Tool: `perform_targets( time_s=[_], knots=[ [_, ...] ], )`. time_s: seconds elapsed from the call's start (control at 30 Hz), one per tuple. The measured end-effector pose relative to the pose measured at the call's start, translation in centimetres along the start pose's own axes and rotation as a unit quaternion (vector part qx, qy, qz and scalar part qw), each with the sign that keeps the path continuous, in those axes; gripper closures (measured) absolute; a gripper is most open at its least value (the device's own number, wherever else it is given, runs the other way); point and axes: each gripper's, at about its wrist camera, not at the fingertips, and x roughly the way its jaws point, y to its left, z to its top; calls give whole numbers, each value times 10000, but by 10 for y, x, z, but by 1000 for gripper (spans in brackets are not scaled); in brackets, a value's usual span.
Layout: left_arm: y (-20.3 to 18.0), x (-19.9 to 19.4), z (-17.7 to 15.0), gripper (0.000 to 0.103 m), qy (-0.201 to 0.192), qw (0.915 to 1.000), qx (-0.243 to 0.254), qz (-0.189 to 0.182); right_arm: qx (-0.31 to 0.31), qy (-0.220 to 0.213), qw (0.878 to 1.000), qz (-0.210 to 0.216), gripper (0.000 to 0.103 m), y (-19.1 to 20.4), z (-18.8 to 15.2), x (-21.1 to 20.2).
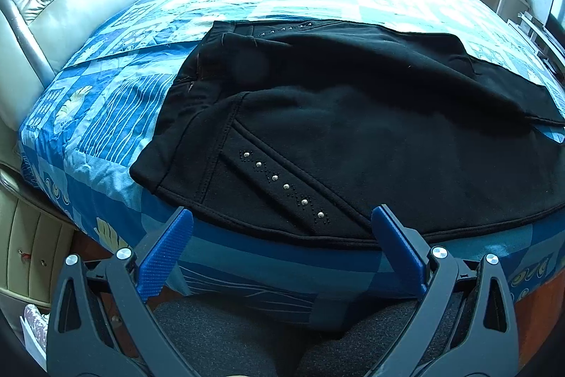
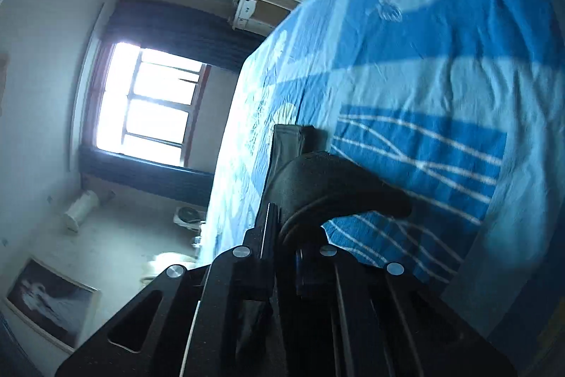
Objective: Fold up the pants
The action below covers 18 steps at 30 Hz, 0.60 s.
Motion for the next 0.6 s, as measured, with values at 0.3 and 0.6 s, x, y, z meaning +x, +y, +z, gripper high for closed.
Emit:
perform_targets(
  time_s=[0.3, 0.6],
  knots=[
    [-2, 9, 2, 2, 49, 10000, 5, 26, 40, 480, 9930, -1077, 95, -78, -4, 1],
    [3, 16, 10, 2, -55, 9996, 188, -193, 592, -542, 9822, -1696, 63, -104, 13, -58]
  ],
)
